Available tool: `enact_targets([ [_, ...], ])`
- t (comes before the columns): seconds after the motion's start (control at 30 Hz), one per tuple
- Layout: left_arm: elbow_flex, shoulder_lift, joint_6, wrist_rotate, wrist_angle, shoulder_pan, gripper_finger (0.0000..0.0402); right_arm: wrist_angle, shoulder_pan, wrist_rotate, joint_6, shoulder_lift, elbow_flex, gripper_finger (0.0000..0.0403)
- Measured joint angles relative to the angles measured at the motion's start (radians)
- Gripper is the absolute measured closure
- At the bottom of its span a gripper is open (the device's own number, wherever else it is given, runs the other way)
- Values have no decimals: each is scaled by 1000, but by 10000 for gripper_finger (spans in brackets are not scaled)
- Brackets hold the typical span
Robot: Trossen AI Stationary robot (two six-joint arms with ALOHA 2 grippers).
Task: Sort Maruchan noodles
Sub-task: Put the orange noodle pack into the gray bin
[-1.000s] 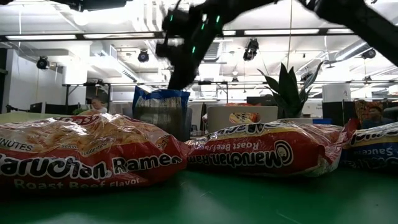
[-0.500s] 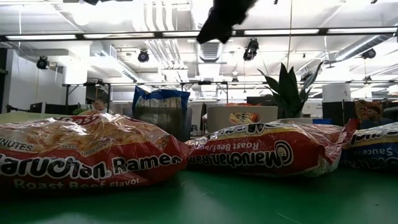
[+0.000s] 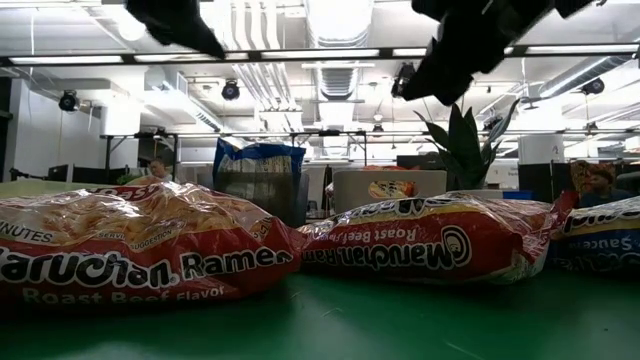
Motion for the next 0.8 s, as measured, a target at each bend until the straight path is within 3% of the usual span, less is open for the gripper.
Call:
enact_targets([
  [0.17, 168, 153, -470, 319, -426, -10, 326, 48, -2, 2, -18, -45, -51, 392],
  [0.33, 232, 328, -843, 552, -745, -49, 326, 87, -2, 1, -87, -47, -50, 392],
  [0.5, 261, 468, -834, 687, -874, -120, 321, 112, -3, 1, -147, -45, -49, 392],
  [0.8, 263, 554, -732, 782, -819, -145, 267, 110, -3, -2, -144, -45, -49, 392],
])
